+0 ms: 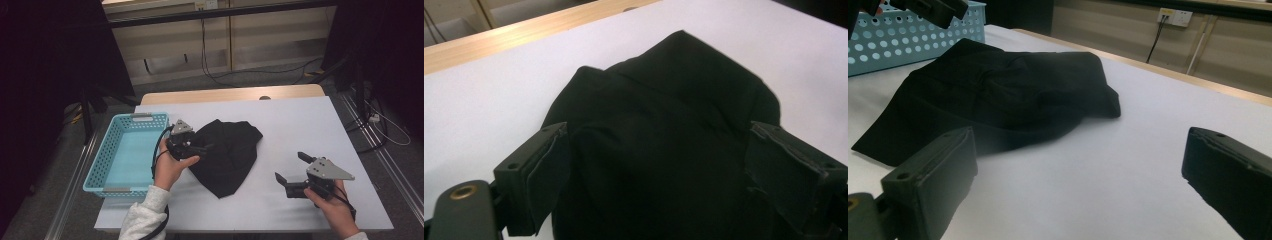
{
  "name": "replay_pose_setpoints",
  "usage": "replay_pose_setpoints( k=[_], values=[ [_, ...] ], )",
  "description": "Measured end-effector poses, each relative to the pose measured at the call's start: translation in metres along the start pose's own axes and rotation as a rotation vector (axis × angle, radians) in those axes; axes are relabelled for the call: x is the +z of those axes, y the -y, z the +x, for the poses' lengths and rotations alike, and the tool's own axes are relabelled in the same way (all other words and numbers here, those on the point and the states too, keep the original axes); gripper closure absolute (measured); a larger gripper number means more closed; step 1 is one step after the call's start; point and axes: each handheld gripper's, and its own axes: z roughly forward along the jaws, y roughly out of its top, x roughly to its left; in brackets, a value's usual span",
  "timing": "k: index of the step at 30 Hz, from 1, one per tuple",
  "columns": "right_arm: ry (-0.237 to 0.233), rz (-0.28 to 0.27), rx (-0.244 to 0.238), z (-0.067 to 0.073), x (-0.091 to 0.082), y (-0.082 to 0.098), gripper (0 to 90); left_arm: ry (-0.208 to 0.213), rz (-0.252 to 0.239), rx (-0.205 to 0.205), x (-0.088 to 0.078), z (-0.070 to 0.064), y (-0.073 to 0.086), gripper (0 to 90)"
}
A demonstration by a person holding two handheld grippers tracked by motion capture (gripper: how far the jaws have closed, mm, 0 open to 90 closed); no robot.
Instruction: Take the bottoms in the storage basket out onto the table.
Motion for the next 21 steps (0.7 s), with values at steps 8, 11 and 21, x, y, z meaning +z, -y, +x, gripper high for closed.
replay_pose_setpoints(
  k=[8,11,21],
  values=[
    [-0.014,0.024,-0.006,0.002,0.026,-0.009,0.2,0.013,0.019,-0.016,0.002,0.000,0.012,10.5],
    [-0.018,0.045,0.010,0.003,0.036,-0.012,0.4,0.012,0.026,-0.012,0.001,-0.001,0.013,10.1],
    [-0.053,0.100,-0.008,0.014,0.069,-0.019,1.9,-0.002,0.043,0.000,-0.003,-0.004,0.017,8.7]
  ],
)
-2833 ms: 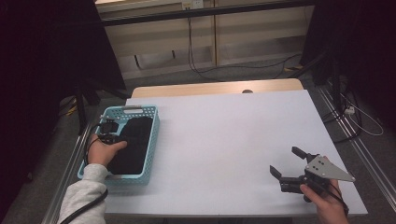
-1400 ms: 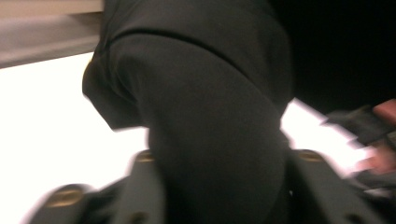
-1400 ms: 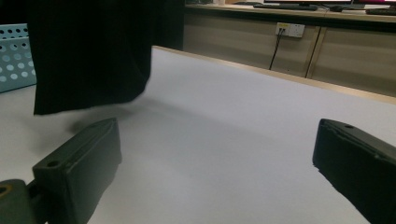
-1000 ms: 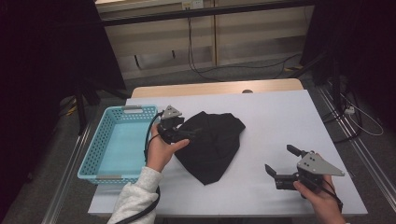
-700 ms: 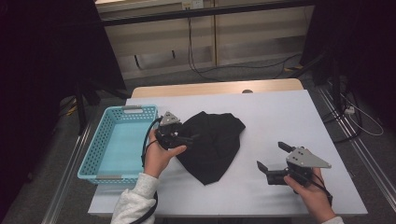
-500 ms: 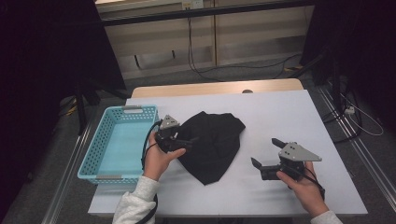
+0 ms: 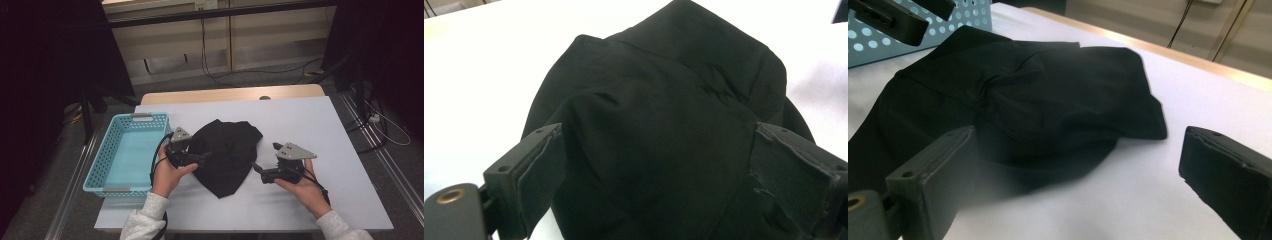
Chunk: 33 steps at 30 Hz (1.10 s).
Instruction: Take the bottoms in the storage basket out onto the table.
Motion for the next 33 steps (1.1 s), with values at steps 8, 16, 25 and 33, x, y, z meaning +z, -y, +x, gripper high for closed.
replay_pose_setpoints(
  k=[8,16,25,33],
  values=[
    [-0.018,0.029,0.018,-0.001,0.024,-0.010,7.4,-0.008,0.016,0.005,-0.003,-0.001,0.006,8.0],
    [-0.023,0.098,0.014,-0.005,0.046,-0.012,19.8,-0.020,0.006,-0.013,-0.004,0.000,0.006,8.0],
    [-0.052,0.135,0.009,-0.007,0.061,-0.014,37.1,-0.027,-0.005,0.004,-0.008,0.000,0.005,8.0],
    [-0.079,0.262,-0.053,0.002,0.084,-0.013,63.5,-0.029,-0.007,0.008,-0.011,0.000,0.007,8.0]
  ],
)
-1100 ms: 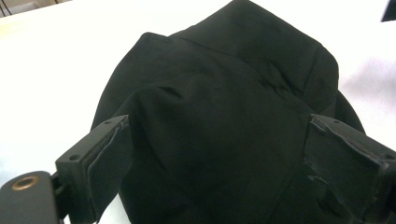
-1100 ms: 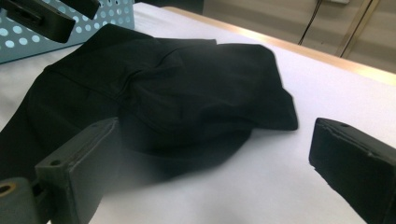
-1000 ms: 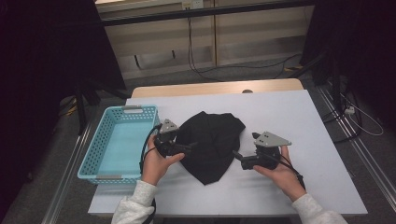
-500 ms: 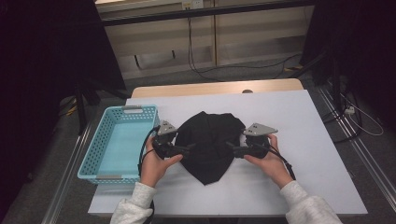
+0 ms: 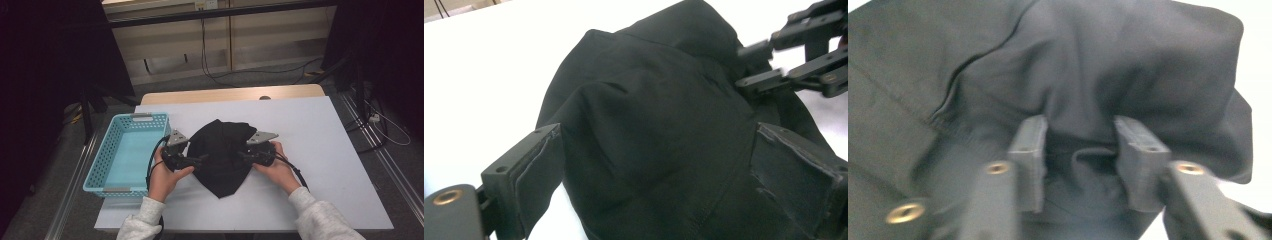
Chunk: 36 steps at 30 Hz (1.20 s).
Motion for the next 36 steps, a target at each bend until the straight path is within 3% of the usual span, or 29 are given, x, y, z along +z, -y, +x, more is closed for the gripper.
replay_pose_setpoints(
  k=[2,3,6,8,10,14,18,22,24,36],
  values=[
    [-0.013,0.007,0.002,-0.001,0.001,-0.001,78.1,-0.005,-0.002,0.001,-0.001,-0.001,0.000,8.0],
    [-0.021,0.000,0.030,-0.004,-0.001,-0.001,86.6,0.001,-0.004,-0.001,0.000,-0.002,0.000,8.0],
    [-0.010,0.002,0.029,-0.005,-0.005,-0.001,88.0,0.004,0.005,0.014,0.003,-0.005,-0.001,8.0],
    [-0.012,-0.020,0.072,-0.010,-0.013,0.000,88.1,0.008,0.009,0.017,0.005,-0.007,0.000,8.0],
    [0.001,-0.020,0.061,-0.014,-0.021,0.003,88.3,0.011,0.004,0.018,0.005,-0.008,-0.001,8.0],
    [0.009,-0.038,0.110,-0.026,-0.038,0.010,88.4,0.016,0.001,0.025,0.007,-0.010,-0.002,8.0],
    [0.034,-0.035,0.123,-0.033,-0.050,0.017,88.5,0.027,0.011,0.034,0.011,-0.012,-0.002,8.0],
    [0.024,-0.059,0.163,-0.039,-0.063,0.024,88.5,0.036,0.012,0.037,0.013,-0.014,-0.002,8.0],
    [0.035,-0.053,0.148,-0.040,-0.068,0.027,88.5,0.036,0.007,0.042,0.012,-0.014,-0.003,8.0],
    [0.046,-0.074,0.181,-0.047,-0.089,0.039,88.5,0.044,0.001,0.044,0.013,-0.016,-0.002,8.1]
  ],
)
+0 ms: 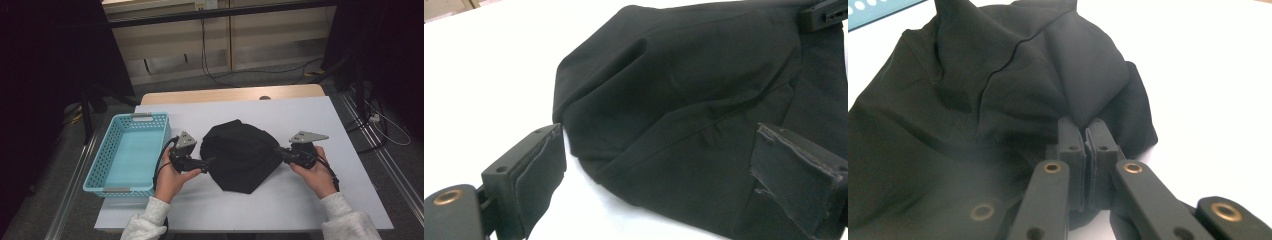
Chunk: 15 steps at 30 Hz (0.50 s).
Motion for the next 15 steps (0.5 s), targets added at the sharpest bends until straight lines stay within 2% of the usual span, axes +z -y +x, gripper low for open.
replay_pose_setpoints(
  k=[10,15],
  values=[
    [0.038,0.001,0.021,-0.011,-0.011,0.007,88.4,0.023,0.003,0.011,0.003,-0.002,0.004,10.1],
    [0.063,-0.003,0.041,-0.016,-0.017,0.010,88.5,0.042,0.006,0.034,0.005,-0.008,0.006,13.6]
  ],
)
